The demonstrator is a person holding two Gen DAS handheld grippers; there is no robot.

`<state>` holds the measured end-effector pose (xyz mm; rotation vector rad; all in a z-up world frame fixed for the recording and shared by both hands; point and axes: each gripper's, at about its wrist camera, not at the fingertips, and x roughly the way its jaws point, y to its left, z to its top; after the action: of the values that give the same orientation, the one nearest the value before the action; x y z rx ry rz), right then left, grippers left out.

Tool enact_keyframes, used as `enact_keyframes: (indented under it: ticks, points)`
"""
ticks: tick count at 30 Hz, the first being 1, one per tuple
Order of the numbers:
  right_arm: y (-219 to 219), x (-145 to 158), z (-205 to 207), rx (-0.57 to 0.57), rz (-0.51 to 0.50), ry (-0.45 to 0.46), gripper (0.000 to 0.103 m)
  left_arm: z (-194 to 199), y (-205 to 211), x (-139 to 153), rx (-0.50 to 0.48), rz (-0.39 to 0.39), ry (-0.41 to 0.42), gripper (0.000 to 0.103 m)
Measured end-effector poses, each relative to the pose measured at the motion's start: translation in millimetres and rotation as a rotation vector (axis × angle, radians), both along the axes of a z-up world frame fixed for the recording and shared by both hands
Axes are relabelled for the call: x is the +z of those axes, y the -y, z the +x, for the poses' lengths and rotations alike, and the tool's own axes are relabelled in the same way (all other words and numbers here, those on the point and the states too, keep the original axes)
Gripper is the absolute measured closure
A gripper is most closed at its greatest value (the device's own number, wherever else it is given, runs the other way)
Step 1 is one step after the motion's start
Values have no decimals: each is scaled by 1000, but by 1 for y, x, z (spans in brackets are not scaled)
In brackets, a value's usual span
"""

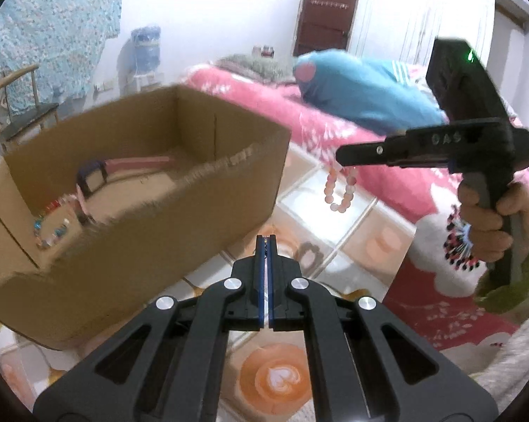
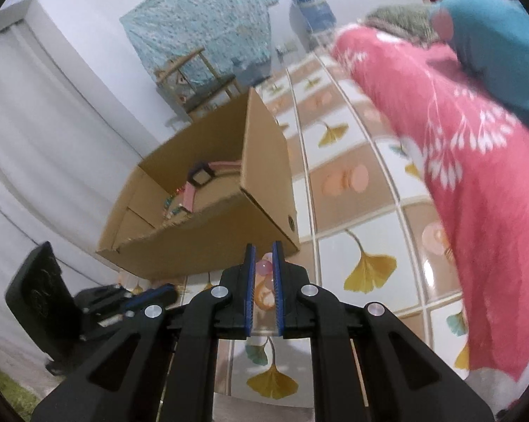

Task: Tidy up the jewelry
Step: 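Lift and carry the bracelet and earring over the box with both grippers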

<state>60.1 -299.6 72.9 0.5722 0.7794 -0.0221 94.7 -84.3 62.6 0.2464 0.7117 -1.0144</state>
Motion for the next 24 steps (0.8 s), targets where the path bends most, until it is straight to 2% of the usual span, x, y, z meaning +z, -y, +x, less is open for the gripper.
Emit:
enact_keyframes:
  ticks: [6, 9, 13, 17, 20, 24]
  points:
    - [0, 23, 1, 36, 18, 65, 93, 11, -17, 42, 12, -62, 20, 102]
    - [-2, 51, 10, 99, 22, 147, 93, 24, -29, 70, 41, -83, 66, 102]
    - [-8, 85, 40, 212, -23, 217, 93, 52, -34, 91, 67, -71, 85, 102]
    - [-23, 96, 97, 378, -50, 186, 93, 102, -26, 84, 72, 8, -40, 102]
    - [-34, 83, 145, 467, -77, 76, 93, 148, -9, 58, 79, 123, -159, 103]
    - [-51, 54, 193, 547, -122, -80, 93, 194, 10, 20, 79, 236, -322, 103]
